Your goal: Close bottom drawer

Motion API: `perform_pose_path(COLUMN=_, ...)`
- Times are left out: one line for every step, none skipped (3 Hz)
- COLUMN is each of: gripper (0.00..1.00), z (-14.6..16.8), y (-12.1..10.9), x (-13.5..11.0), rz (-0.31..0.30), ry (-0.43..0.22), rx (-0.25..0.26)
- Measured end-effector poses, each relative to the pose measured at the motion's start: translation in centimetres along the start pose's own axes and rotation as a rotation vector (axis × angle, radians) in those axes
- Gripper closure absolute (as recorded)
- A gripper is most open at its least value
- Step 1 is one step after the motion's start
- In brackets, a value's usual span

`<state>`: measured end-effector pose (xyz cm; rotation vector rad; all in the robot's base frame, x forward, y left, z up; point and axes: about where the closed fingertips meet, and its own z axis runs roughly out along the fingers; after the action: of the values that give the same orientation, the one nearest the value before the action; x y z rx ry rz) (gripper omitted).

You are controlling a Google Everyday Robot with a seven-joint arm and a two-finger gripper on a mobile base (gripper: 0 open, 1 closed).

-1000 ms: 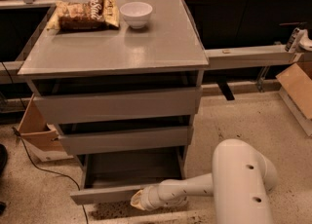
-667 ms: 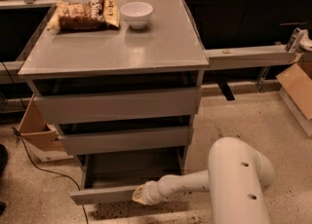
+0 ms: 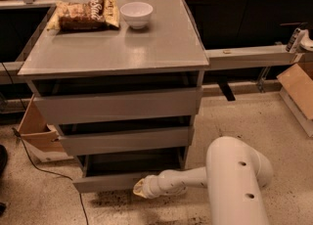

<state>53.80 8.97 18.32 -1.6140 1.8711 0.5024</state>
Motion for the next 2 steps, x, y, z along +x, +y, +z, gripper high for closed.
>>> perform_pose_path(gripper=1.00, z=0.2, y=-0.1, x=0.2, rz=-0.002, ry=-0.003, rx=0.018)
perform_pose_path(gripper=1.00, z=0.7, y=-1.9, x=0.4, rz=-0.022, ry=0.027, rx=0.064)
